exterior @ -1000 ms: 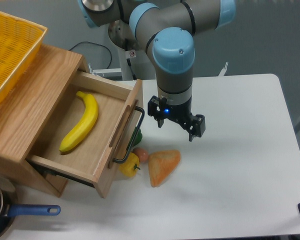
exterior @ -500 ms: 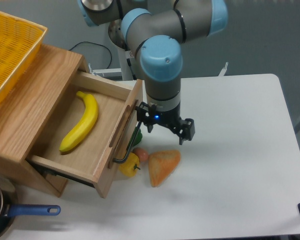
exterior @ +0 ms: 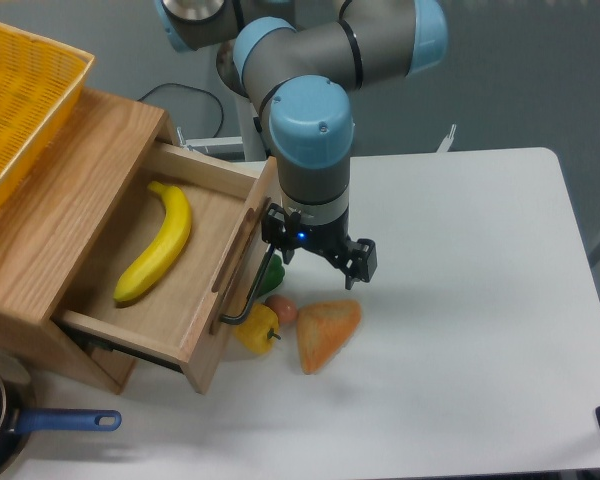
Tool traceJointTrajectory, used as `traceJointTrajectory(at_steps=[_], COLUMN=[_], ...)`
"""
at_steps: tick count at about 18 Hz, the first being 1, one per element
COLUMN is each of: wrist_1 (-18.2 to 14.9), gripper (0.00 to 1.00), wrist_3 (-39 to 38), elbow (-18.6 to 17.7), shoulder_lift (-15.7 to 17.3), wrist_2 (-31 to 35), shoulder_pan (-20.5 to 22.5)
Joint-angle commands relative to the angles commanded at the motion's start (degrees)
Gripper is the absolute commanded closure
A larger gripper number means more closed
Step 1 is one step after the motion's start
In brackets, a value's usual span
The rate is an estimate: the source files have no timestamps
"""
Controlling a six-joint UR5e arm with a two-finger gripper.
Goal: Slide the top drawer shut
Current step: 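Push the drawer front with the gripper into the cabinet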
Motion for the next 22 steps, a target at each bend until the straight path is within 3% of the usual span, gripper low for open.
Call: traceJointTrajectory(at_steps=[4,22], wrist_1=[-1.93,-3.43], gripper=[0.00,0.00], wrist_3=[-0.18,-4.40], elbow=[0.00,-0.09], shoulder_lift=[0.26,0.62], wrist_2=[-1.49,-4.04], shoulder_pan=[-0.18,-3.95])
